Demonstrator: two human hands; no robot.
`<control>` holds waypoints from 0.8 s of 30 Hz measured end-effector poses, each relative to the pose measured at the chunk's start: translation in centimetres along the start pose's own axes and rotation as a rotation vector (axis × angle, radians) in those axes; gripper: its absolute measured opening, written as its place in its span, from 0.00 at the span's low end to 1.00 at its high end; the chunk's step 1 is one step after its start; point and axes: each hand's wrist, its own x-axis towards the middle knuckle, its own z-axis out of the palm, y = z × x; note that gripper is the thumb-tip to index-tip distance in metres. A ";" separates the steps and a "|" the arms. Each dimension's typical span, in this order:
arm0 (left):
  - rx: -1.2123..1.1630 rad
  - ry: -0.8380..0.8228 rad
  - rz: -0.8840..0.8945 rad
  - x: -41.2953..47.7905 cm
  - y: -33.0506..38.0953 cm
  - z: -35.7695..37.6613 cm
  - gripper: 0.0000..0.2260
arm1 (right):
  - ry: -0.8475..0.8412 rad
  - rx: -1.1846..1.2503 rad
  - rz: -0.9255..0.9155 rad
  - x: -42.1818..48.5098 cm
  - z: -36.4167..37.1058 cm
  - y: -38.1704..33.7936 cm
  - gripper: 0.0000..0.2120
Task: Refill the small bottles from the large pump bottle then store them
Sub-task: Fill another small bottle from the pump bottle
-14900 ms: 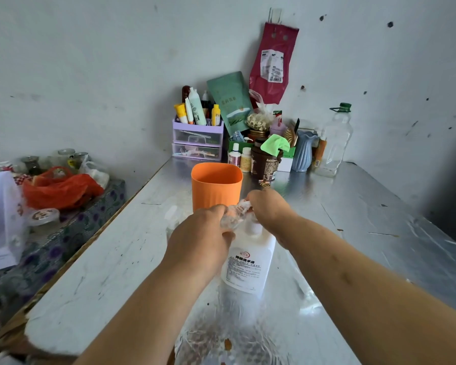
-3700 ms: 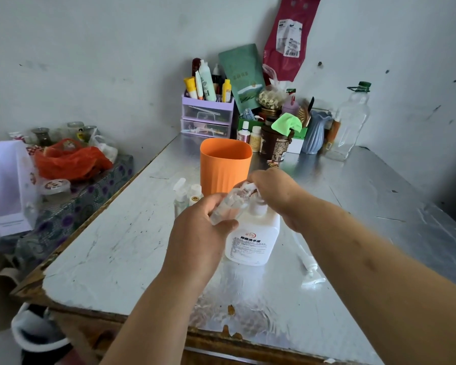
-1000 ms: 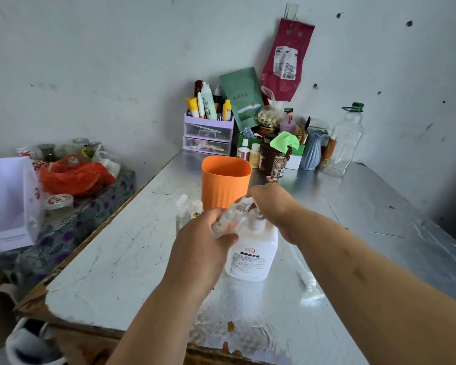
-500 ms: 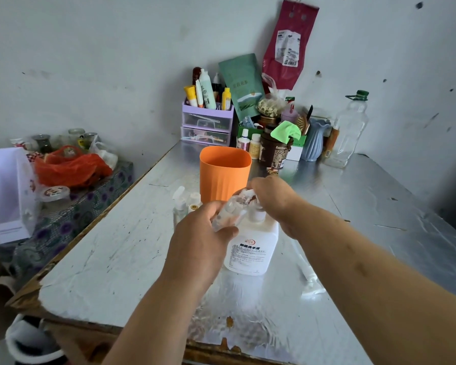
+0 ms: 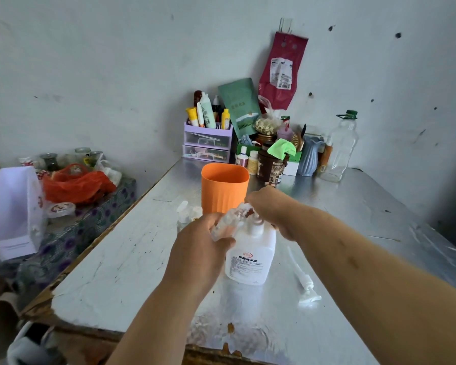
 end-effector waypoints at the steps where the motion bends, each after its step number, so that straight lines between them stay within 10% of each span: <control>1: -0.003 0.001 0.004 0.0 0.0 0.0 0.19 | 0.006 -0.016 -0.004 0.0 0.0 0.0 0.14; 24: -0.015 -0.020 -0.008 0.4 -0.4 0.9 0.19 | 0.019 0.017 -0.010 0.7 1.0 0.9 0.16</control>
